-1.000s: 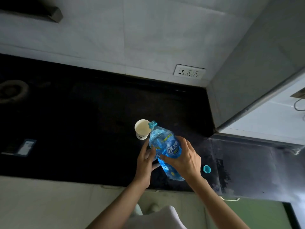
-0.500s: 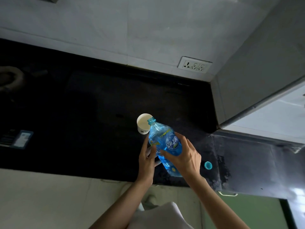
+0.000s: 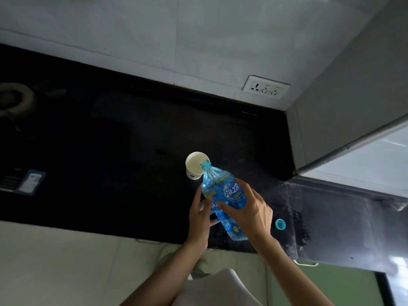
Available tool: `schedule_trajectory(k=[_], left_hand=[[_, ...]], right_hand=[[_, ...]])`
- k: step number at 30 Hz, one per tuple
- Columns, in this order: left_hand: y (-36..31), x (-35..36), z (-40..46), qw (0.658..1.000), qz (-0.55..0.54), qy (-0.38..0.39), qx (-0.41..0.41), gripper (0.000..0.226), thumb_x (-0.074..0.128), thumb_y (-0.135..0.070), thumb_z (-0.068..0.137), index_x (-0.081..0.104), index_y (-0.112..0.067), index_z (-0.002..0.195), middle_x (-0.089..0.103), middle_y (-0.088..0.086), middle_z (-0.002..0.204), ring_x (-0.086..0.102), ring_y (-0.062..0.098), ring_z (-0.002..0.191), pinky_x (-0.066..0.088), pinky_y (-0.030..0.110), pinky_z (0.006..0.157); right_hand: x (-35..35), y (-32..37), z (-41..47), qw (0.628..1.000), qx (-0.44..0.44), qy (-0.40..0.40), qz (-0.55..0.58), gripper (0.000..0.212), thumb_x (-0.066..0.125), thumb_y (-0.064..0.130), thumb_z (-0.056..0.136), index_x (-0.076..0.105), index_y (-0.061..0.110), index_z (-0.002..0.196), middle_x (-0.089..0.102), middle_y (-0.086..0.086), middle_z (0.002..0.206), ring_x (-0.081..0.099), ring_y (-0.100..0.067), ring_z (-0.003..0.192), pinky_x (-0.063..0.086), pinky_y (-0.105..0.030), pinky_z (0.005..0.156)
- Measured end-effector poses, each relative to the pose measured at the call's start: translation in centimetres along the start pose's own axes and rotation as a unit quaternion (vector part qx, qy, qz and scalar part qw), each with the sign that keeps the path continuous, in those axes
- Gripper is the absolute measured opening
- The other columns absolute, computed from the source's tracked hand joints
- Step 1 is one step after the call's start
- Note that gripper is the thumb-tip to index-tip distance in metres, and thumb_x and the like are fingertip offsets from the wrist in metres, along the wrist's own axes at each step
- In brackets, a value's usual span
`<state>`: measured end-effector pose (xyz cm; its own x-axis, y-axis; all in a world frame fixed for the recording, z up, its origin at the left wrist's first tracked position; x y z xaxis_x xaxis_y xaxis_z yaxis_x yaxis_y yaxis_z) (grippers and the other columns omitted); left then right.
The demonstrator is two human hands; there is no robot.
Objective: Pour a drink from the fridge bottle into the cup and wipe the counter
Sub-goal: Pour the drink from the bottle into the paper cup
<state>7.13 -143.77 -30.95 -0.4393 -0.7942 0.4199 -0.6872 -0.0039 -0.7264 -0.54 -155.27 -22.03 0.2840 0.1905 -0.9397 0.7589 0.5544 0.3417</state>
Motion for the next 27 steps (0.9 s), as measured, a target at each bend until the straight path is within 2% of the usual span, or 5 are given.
schedule_trajectory(k=[5, 10, 27], left_hand=[[0.70, 0.15, 0.11, 1.000, -0.005, 0.001, -0.018, 0.042, 0.055, -0.036, 0.094, 0.046, -0.039, 0.135, 0.068, -0.007, 0.114, 0.068, 0.014, 0.100, 0.057, 0.026, 0.063], [0.86, 0.38, 0.16, 1.000, -0.001, 0.002, -0.024, 0.043, 0.055, -0.039, 0.091, 0.046, -0.042, 0.134, 0.068, -0.006, 0.116, 0.068, 0.014, 0.100, 0.056, 0.025, 0.063], [0.63, 0.82, 0.26, 1.000, 0.010, 0.006, -0.014, 0.041, 0.054, -0.038, 0.093, 0.046, -0.041, 0.134, 0.066, -0.004, 0.119, 0.068, 0.014, 0.101, 0.057, 0.026, 0.063]], right_hand=[[-0.03, -0.32, -0.02, 1.000, 0.003, 0.016, -0.010, 0.076, 0.067, 0.072, 0.066, 0.049, 0.036, 0.131, 0.067, 0.011, 0.109, 0.064, -0.013, 0.096, 0.041, -0.024, 0.062], [-0.14, -0.52, 0.00, 1.000, 0.008, 0.022, -0.014, 0.077, 0.067, 0.071, 0.067, 0.048, 0.036, 0.133, 0.066, 0.010, 0.111, 0.063, -0.013, 0.099, 0.041, -0.024, 0.063], [-0.70, -0.42, 0.24, 1.000, 0.001, 0.014, -0.026, 0.076, 0.065, 0.072, 0.068, 0.048, 0.036, 0.133, 0.067, 0.010, 0.111, 0.063, -0.014, 0.100, 0.042, -0.025, 0.065]])
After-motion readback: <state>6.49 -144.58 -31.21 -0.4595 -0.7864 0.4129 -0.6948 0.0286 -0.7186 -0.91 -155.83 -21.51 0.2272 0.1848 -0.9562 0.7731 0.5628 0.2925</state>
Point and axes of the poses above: each hand's wrist, its own z-axis towards the middle knuckle, its own x-axis out of the palm, y = z × x, the point moved 9 cm from there along z, towards the middle knuckle
